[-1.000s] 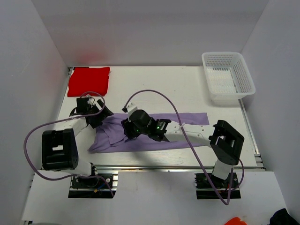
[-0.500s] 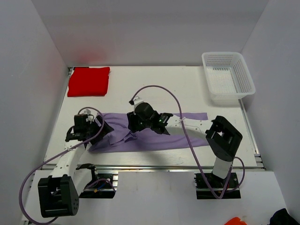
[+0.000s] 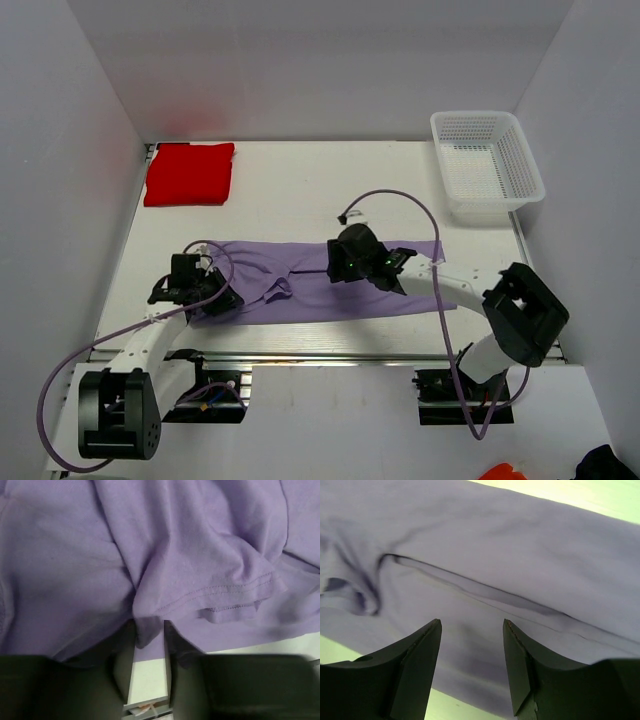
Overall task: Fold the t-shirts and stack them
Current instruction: Fold the other side of the tshirt into a rectangle
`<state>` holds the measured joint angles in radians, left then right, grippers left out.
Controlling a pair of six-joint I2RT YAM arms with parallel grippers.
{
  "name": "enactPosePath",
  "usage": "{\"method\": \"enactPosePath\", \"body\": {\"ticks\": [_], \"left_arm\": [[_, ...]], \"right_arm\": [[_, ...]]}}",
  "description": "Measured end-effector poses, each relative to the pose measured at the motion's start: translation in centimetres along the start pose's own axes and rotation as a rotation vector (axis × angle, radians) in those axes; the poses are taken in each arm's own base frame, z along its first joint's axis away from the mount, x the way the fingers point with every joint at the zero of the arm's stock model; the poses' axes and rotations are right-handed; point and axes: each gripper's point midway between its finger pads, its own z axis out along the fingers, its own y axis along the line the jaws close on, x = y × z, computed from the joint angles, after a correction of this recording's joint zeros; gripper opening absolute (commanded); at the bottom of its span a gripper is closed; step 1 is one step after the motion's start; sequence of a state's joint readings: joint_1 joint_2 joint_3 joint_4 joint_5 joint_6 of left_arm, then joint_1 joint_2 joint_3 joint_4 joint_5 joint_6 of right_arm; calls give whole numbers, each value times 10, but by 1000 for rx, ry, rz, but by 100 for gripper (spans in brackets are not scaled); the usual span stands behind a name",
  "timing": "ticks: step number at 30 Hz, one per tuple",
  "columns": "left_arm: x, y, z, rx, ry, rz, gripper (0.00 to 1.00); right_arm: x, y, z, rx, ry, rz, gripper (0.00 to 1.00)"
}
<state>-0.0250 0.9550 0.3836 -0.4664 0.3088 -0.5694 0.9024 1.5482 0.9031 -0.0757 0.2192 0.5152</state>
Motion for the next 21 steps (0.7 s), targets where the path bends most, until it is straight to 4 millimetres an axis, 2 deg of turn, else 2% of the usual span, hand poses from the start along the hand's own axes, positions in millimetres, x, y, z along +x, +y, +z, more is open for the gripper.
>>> {"method": "enactPosePath", "body": {"ticks": [1, 3, 4, 9, 13, 18, 21], "left_arm": [[1, 0, 1, -2, 4, 2, 23], [2, -1, 1, -2, 5, 11, 11], [2, -1, 1, -2, 6, 18, 0], [5, 1, 3, -12, 22, 26, 0], [1, -1, -6, -30, -5, 11, 0], [-32, -18, -39, -34, -157, 11, 0], [-41, -20, -49, -47, -197, 4, 0]], "right_arm": [[1, -9, -3, 18, -3, 16, 59], [3, -22, -8, 49, -6, 45, 59], [3, -27, -11, 60, -8, 58, 59], [-2, -39, -17, 76, -28, 91, 59], [-3, -46, -19, 84, -31, 104, 59], [3, -55, -22, 96, -24, 115, 59], [4, -60, -23, 102, -25, 122, 59]]}}
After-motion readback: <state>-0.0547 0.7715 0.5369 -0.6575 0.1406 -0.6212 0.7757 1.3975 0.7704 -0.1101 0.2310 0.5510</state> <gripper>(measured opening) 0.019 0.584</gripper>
